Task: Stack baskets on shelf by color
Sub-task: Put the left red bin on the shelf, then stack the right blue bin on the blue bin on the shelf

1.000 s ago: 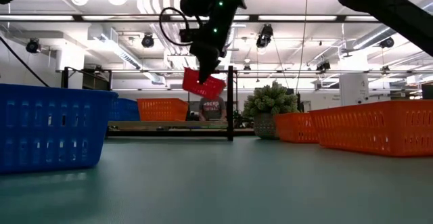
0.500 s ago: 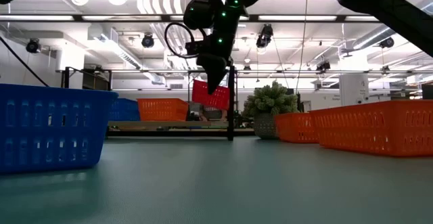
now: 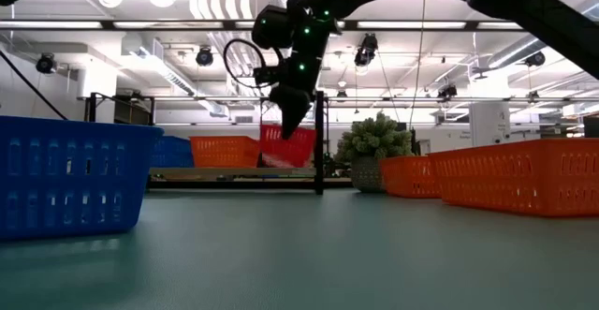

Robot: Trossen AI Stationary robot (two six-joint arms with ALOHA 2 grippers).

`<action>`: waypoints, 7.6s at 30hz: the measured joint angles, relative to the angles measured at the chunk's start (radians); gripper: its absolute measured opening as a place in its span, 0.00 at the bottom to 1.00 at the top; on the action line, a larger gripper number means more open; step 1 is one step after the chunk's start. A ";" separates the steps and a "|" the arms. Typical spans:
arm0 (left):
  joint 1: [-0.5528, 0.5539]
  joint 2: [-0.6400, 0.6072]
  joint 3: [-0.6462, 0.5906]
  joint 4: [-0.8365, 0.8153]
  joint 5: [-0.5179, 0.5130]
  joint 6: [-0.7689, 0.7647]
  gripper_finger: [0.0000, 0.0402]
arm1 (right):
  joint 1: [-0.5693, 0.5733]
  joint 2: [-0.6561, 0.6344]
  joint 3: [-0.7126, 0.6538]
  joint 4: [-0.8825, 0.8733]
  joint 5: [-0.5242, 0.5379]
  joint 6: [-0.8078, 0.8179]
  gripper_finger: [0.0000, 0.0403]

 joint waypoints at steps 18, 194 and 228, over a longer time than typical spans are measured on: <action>0.000 0.000 0.000 0.002 0.000 0.000 0.29 | 0.020 -0.006 0.049 -0.039 -0.051 -0.022 0.26; 0.508 0.959 0.747 -0.724 0.449 -0.360 0.00 | 0.485 -1.196 -1.439 0.818 -0.067 0.032 0.03; 0.268 0.602 0.416 -0.377 0.443 -0.372 0.00 | 0.485 -1.196 -1.443 0.876 -0.069 -0.056 0.03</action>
